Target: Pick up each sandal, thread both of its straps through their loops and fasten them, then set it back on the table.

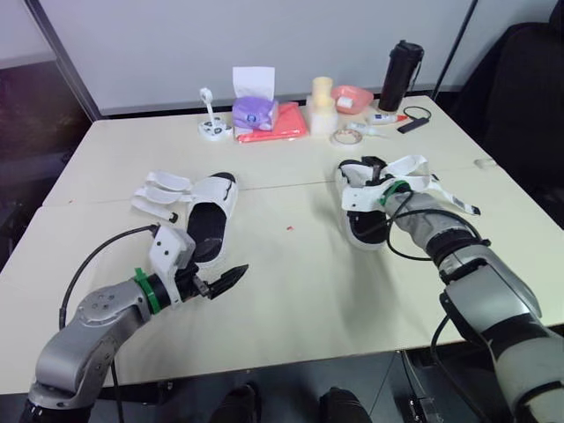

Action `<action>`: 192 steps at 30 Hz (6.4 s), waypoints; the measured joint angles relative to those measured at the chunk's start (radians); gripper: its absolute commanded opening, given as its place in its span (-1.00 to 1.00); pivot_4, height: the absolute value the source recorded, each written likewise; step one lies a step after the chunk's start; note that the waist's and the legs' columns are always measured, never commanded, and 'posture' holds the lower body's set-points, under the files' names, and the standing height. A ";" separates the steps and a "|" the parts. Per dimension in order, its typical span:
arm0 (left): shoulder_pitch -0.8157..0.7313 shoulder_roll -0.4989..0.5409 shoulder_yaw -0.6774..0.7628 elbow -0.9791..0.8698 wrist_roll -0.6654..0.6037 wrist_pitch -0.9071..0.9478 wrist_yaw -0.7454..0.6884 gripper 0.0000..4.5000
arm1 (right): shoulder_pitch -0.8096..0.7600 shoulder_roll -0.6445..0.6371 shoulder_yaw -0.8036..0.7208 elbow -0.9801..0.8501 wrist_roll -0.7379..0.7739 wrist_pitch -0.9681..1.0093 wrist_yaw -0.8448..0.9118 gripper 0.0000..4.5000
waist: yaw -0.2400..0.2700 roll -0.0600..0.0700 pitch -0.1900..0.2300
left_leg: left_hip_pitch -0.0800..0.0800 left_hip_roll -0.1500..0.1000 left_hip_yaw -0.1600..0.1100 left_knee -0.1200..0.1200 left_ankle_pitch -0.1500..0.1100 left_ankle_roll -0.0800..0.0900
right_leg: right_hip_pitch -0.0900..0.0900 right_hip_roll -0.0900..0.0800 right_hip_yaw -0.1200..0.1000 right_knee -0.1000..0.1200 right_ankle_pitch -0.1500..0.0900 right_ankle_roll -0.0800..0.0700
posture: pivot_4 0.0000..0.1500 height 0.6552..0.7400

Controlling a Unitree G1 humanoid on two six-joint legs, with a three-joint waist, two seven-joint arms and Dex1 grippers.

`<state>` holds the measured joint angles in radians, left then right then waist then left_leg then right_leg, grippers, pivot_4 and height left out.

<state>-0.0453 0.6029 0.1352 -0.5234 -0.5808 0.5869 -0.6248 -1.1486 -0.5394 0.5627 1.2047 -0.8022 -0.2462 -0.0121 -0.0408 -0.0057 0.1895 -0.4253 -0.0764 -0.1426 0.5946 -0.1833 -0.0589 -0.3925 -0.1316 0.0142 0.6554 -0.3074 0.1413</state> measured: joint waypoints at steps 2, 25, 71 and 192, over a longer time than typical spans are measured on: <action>0.001 -0.001 0.000 -0.002 0.000 0.001 0.003 1.00 | 0.000 0.000 0.001 0.010 0.000 -0.001 -0.001 0.19 | -0.004 0.000 0.000 | 0.000 0.000 0.000 0.000 0.000 0.000 | 0.000 0.000 0.000 0.000 0.000 0.000 | 1.00 1.00; -0.053 -0.003 -0.016 0.022 -0.012 0.032 -0.008 1.00 | 0.192 -0.281 -0.030 -0.446 0.132 -0.668 0.091 -0.98 | -0.009 0.000 0.000 | 0.001 0.001 0.005 0.001 -0.001 0.002 | -0.005 0.001 0.006 0.008 0.000 0.001 | 1.00 1.00; -0.110 -0.028 -0.079 0.069 0.005 0.013 -0.022 1.00 | -0.054 -0.225 0.071 -0.259 -0.444 -1.157 -0.196 -0.98 | -0.004 -0.001 0.000 | 0.008 0.003 0.007 0.000 0.001 -0.001 | -0.002 0.004 0.010 0.010 0.000 0.000 | 1.00 1.00; -0.493 -0.016 -0.231 0.516 0.173 -0.172 -0.461 1.00 | 0.378 -0.174 -0.250 -0.965 1.328 1.222 1.313 0.99 | -0.001 -0.004 0.000 | 0.004 0.003 0.005 0.006 -0.003 0.005 | -0.001 0.004 0.007 0.010 0.001 0.002 | 1.00 1.00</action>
<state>-0.5386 0.5864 -0.0953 -0.0078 -0.4079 0.4148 -1.0861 -0.7711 -0.7139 0.3127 0.2397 0.5254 0.9761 1.3005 -0.0418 -0.0093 0.1897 -0.4210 -0.0731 -0.1375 0.6009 -0.1859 -0.0538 -0.3931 -0.1278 0.0213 0.6652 -0.3066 0.1428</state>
